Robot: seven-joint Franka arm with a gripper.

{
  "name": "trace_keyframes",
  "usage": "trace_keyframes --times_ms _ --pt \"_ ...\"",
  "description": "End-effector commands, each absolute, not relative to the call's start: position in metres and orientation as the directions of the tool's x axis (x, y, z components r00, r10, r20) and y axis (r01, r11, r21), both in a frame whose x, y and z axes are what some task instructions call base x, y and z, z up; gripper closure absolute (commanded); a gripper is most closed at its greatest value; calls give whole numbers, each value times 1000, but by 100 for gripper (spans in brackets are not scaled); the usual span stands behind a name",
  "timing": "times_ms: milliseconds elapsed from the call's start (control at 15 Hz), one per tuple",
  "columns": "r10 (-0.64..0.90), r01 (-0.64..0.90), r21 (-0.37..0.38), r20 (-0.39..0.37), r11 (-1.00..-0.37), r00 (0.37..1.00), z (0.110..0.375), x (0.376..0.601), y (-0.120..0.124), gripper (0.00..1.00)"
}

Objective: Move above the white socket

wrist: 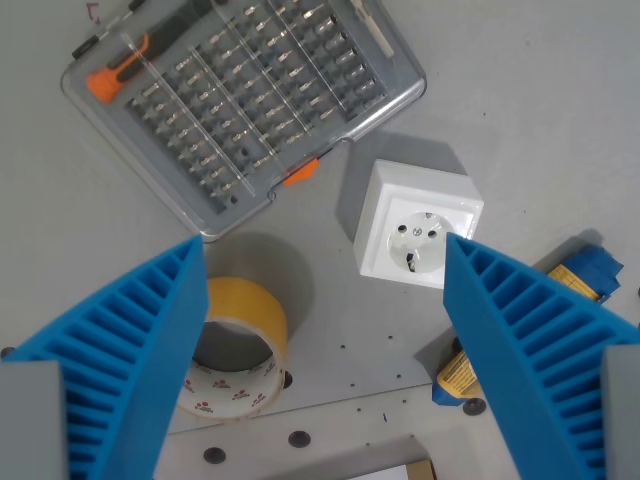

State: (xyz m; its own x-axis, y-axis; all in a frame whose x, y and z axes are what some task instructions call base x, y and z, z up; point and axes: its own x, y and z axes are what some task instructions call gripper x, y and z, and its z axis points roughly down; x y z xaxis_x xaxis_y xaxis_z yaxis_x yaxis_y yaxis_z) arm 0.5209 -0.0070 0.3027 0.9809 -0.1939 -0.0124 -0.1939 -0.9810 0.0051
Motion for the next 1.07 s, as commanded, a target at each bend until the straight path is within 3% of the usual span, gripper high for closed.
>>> trace_keyframes --times_ms 67,1067 --pt "-195 -195 4 -9 -981 981 304 521 -7 0" --pt "-249 -249 1 15 -969 968 292 514 -11 0"
